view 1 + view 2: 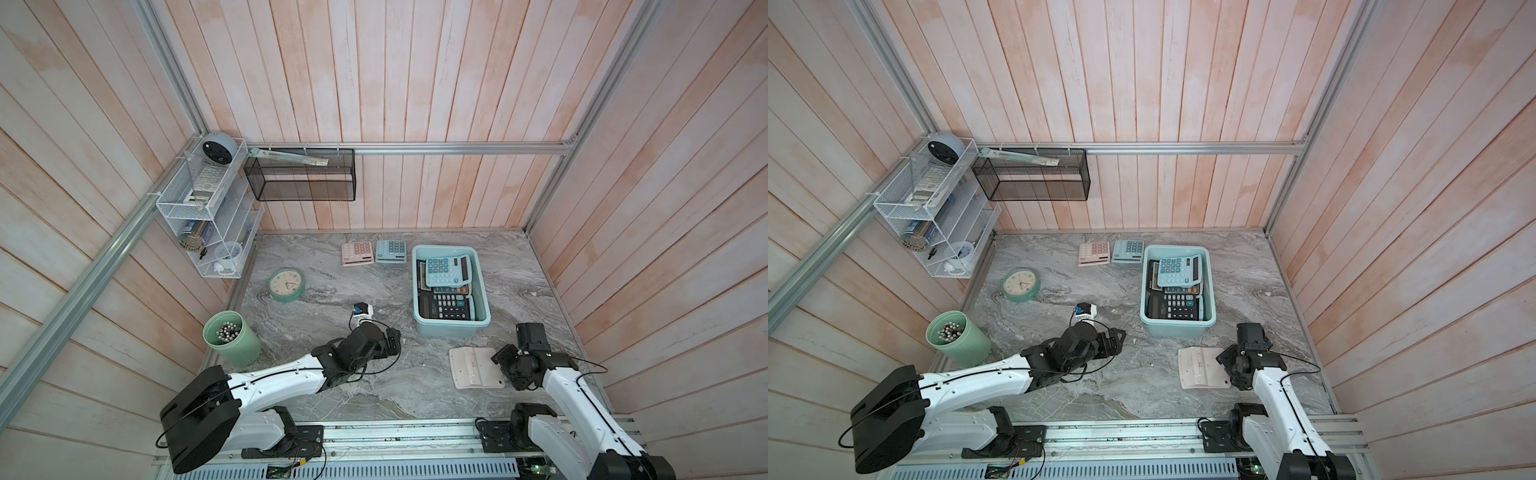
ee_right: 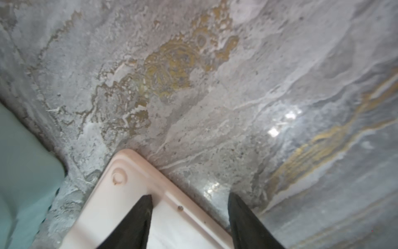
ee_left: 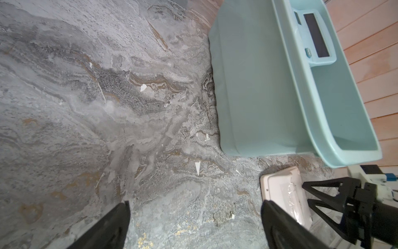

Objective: Put the calculator in the storage box
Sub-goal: Move the calculator to the center of the board.

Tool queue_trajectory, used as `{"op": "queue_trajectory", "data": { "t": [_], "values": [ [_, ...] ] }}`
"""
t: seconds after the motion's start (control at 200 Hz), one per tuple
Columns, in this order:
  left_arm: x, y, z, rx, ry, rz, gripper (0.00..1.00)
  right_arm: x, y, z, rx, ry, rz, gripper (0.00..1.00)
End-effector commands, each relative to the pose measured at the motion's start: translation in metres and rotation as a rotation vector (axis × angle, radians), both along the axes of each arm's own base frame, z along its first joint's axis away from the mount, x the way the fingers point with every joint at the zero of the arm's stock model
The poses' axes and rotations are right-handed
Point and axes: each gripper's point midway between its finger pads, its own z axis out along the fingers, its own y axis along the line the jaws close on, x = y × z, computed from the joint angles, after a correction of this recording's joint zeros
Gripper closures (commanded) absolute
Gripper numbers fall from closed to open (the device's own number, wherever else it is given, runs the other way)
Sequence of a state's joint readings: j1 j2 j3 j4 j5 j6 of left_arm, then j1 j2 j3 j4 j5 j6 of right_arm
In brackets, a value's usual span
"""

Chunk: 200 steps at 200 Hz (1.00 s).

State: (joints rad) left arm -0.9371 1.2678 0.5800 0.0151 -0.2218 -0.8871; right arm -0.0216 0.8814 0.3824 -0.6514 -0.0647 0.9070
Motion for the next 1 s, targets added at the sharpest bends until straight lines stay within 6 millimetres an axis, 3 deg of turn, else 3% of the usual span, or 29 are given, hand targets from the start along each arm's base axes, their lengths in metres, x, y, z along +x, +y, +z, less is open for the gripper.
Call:
{"op": "queue_trajectory", "data": {
  "t": [0.0, 0.225, 0.525, 0.76, 0.995],
  "values": [
    [-0.002, -0.001, 0.002, -0.03, -0.002, -0.001, 0.0, -0.003, 0.021, -0.003, 0.099, 0.016, 0.072, 0.4],
    [-0.012, -0.012, -0.003, -0.112, 0.043, -0.037, 0.0, -0.012, 0.056, -0.009, 0.172, 0.022, 0.149, 0.43],
    [-0.022, -0.014, -0.018, -0.18, 0.095, -0.045, 0.0, -0.015, 0.08, -0.009, 0.178, -0.011, 0.214, 0.43],
    [-0.024, -0.026, -0.033, -0.201, 0.152, -0.063, 0.0, -0.009, 0.078, -0.011, 0.11, -0.087, 0.327, 0.43],
    [-0.028, -0.022, -0.052, -0.226, 0.195, -0.033, 0.0, -0.003, 0.079, -0.018, 0.073, -0.113, 0.409, 0.43]
  ]
}}
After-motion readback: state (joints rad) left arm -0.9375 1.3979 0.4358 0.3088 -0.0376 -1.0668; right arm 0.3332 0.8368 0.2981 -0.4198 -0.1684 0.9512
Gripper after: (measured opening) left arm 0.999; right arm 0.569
